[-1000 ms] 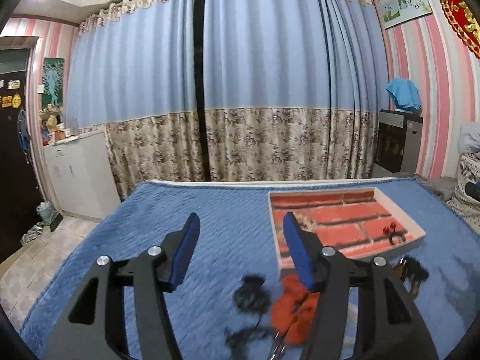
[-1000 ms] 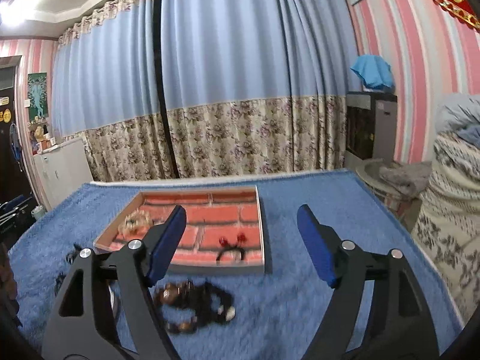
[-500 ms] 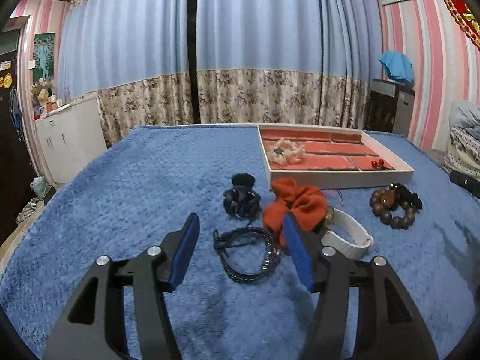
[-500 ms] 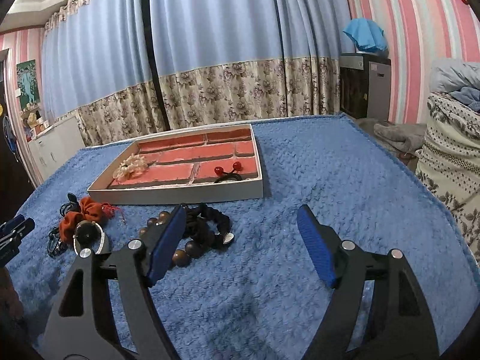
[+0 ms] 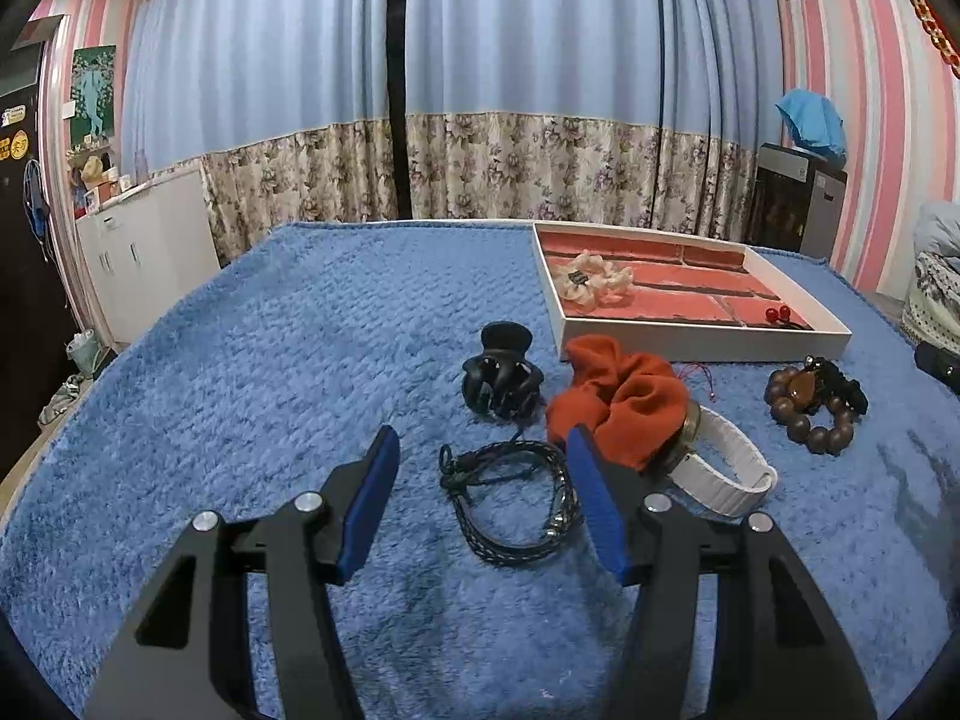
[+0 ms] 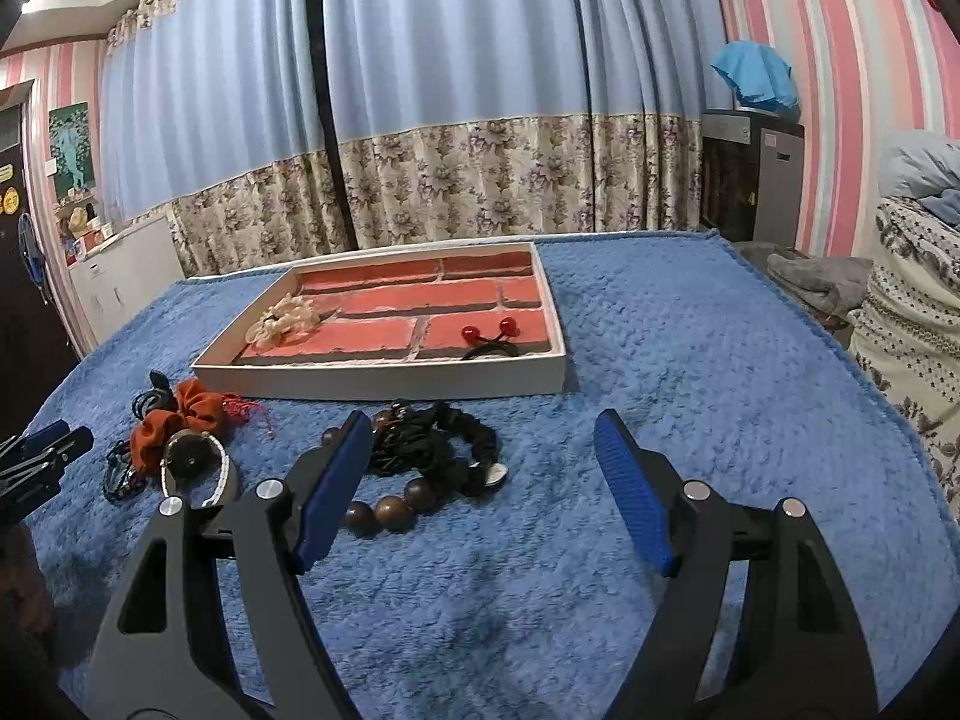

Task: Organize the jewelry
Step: 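Grasp the black braided cord bracelet with left tool while right grasps the black scrunchie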

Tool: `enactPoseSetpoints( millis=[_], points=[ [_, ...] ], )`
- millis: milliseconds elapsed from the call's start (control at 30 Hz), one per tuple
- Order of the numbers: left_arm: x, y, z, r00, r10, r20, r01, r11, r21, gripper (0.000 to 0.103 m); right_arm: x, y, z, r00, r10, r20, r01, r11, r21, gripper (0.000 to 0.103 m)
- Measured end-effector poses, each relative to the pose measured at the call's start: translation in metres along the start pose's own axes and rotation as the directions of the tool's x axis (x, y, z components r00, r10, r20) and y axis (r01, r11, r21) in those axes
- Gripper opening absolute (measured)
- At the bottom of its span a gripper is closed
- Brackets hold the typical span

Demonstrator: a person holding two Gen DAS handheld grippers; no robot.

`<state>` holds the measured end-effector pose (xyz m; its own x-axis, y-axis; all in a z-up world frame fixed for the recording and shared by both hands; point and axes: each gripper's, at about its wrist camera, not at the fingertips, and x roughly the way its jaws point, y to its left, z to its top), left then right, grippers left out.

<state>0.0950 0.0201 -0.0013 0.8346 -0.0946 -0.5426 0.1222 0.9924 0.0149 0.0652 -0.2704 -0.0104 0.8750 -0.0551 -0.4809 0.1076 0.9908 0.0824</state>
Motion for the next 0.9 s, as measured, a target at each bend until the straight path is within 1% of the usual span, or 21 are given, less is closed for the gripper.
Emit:
enactPoseSetpoints(
  millis=[100,300,367,467,500,533,600,633,667,700,767,900],
  points=[
    [0.003,0.0,-0.001,1.0,-0.002,-0.014,0.002,1.0,0.004,0.058,0.004,0.004,-0.001,1.0,0.006,-0.011,-0.007,1.0,-0.004,0.075],
    [0.013,0.004,0.0,0.998,-0.009,-0.063,0.007,1.0,-0.025,0.057,0.007,0.01,0.0,1.0,0.016,-0.015,-0.016,1.0,-0.008,0.075],
    [0.019,0.007,0.0,0.996,-0.025,-0.089,0.021,0.999,-0.043,0.057,0.008,0.01,0.0,1.0,0.016,-0.017,-0.017,1.0,-0.009,0.075],
    [0.028,0.011,0.0,0.99,-0.03,-0.136,0.022,0.998,-0.063,0.056,0.009,0.011,0.002,1.0,0.014,-0.021,-0.015,1.0,-0.01,0.075],
    [0.034,0.011,0.0,0.986,-0.025,-0.162,0.015,0.998,-0.063,0.055,0.01,0.011,0.002,1.0,0.014,-0.025,-0.014,1.0,-0.009,0.075],
    [0.037,0.012,0.0,0.984,-0.024,-0.178,0.013,0.998,-0.064,0.049,0.011,0.011,0.002,1.0,0.013,-0.027,-0.014,1.0,-0.008,0.075],
    [0.048,0.012,-0.001,0.973,-0.03,-0.23,0.015,0.998,-0.066,0.04,0.013,0.011,0.003,0.999,0.013,-0.031,-0.013,1.0,-0.009,0.075],
    [0.053,0.012,-0.002,0.966,-0.041,-0.256,0.024,0.997,-0.068,0.03,0.014,0.011,0.003,0.999,0.013,-0.034,-0.013,1.0,-0.01,0.075],
    [0.056,0.013,-0.003,0.962,-0.045,-0.27,0.026,0.997,-0.071,0.028,0.015,0.012,0.002,0.999,0.013,-0.036,-0.013,1.0,-0.01,0.075],
    [0.059,0.014,-0.003,0.959,-0.049,-0.281,0.029,0.997,-0.075,0.028,0.016,0.012,0.002,0.999,0.013,-0.041,-0.014,1.0,-0.011,0.075],
    [0.06,0.014,-0.002,0.959,-0.05,-0.279,0.031,0.997,-0.071,0.027,0.019,0.012,0.001,0.999,0.012,-0.048,-0.013,1.0,-0.013,0.075],
    [0.064,0.017,0.001,0.96,-0.053,-0.276,0.034,0.997,-0.071,0.011,0.026,0.012,-0.001,0.998,0.009,-0.063,-0.01,1.0,-0.015,0.075]
  ],
)
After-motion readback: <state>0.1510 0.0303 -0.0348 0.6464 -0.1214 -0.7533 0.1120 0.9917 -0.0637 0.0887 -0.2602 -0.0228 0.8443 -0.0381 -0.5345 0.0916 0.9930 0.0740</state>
